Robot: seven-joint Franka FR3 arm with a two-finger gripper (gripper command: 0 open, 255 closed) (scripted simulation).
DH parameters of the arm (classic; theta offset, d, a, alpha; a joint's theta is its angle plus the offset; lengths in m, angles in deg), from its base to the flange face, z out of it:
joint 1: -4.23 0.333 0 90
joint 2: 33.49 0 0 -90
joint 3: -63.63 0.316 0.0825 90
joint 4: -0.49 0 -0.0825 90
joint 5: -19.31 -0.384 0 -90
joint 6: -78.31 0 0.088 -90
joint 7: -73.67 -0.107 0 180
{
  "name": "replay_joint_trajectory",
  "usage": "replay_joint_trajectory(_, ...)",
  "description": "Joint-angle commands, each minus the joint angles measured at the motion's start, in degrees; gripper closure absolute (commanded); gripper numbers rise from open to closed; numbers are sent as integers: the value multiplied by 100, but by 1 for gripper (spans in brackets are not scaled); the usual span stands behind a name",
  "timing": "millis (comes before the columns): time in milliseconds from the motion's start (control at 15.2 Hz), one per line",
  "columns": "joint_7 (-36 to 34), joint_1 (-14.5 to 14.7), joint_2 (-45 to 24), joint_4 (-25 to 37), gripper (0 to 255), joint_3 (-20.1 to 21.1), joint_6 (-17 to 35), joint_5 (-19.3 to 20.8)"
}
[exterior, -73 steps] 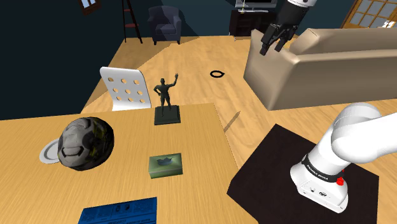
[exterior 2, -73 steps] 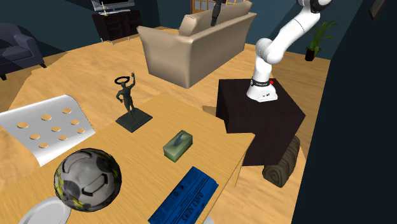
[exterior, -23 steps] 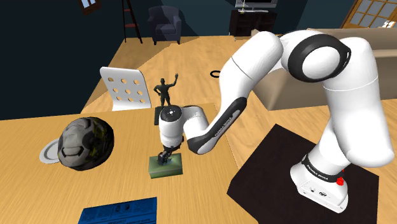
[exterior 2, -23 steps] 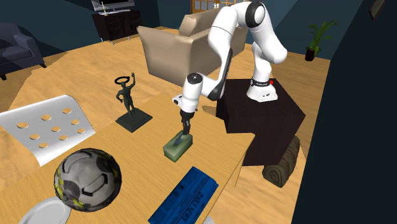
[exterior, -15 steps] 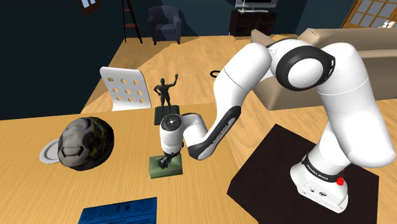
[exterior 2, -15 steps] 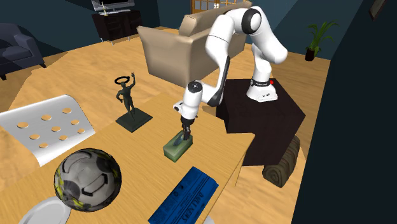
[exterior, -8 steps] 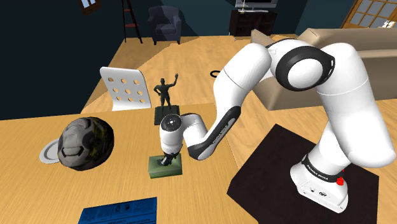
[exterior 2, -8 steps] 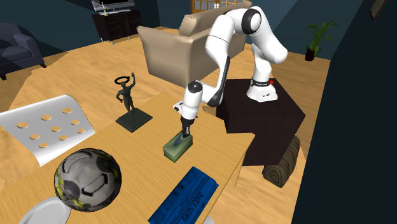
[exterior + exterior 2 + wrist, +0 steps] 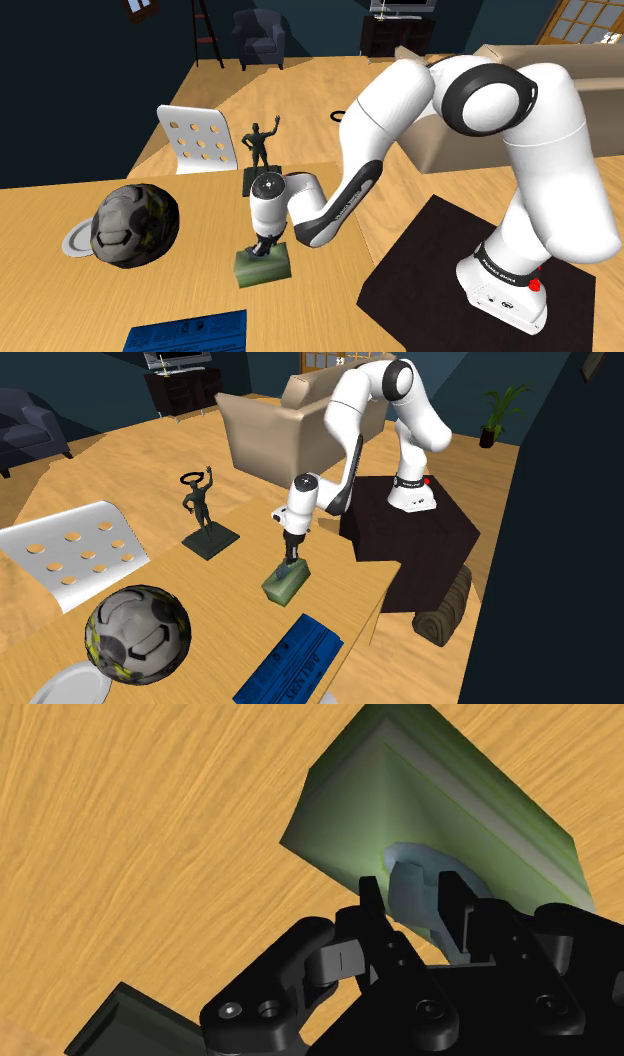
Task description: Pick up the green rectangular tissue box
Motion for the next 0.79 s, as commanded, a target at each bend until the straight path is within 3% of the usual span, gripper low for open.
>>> replay_joint_trajectory(0, 47, -32, 121, -38, 255, 59, -76, -61)
replay_joint_trajectory(726, 364, -236, 685, -182, 255, 343, -481, -408)
